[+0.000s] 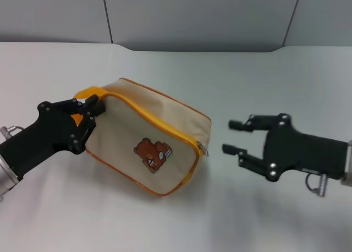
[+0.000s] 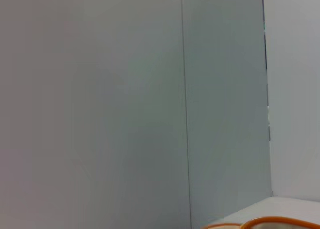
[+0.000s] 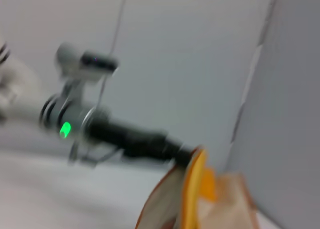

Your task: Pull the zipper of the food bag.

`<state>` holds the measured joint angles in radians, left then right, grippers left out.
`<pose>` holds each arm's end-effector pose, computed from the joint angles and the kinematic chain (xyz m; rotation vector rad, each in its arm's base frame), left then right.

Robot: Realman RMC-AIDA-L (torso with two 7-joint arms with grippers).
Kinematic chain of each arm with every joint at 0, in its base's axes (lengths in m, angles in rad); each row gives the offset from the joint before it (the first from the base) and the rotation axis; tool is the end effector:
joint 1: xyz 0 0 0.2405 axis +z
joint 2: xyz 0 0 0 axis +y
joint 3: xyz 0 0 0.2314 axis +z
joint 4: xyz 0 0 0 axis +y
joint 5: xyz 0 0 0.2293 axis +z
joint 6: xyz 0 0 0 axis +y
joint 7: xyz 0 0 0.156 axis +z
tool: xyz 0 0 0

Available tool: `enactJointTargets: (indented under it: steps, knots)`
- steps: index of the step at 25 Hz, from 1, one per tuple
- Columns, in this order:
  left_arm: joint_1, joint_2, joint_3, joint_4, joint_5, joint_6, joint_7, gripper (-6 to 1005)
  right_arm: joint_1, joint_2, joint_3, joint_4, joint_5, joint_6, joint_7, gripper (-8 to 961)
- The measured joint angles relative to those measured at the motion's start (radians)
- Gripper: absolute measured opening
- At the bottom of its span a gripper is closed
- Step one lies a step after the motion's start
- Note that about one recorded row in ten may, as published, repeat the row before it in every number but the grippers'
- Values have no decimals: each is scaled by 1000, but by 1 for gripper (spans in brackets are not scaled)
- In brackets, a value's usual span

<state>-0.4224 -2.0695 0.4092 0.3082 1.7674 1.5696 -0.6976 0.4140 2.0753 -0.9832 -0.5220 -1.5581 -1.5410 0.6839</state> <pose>-0.2934 0.3035 0.0000 -2.2531 -0.3059 -0.9258 0.2444 0.3094 -0.0251 -2.5737 -0.1076 0.8385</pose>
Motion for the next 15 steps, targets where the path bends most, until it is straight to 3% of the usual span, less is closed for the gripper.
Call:
enactJointTargets:
  steps: [2,7,13,15]
  knots:
    - [6,0,0,-7,0,-11,1,209,7,-9,93,79,1,-78,7,323]
    - [13,1,4,-10,5,-23,-2,218,10,-19,132,154,1,-127,9,522]
    - [16,2,9,-9,10,-48,-14,228,-27,3,133,185,-2,-127,10,738]
    - [21,5,6,-5,8,-45,-25,232,-31,4,133,203,-3,-125,8,738]
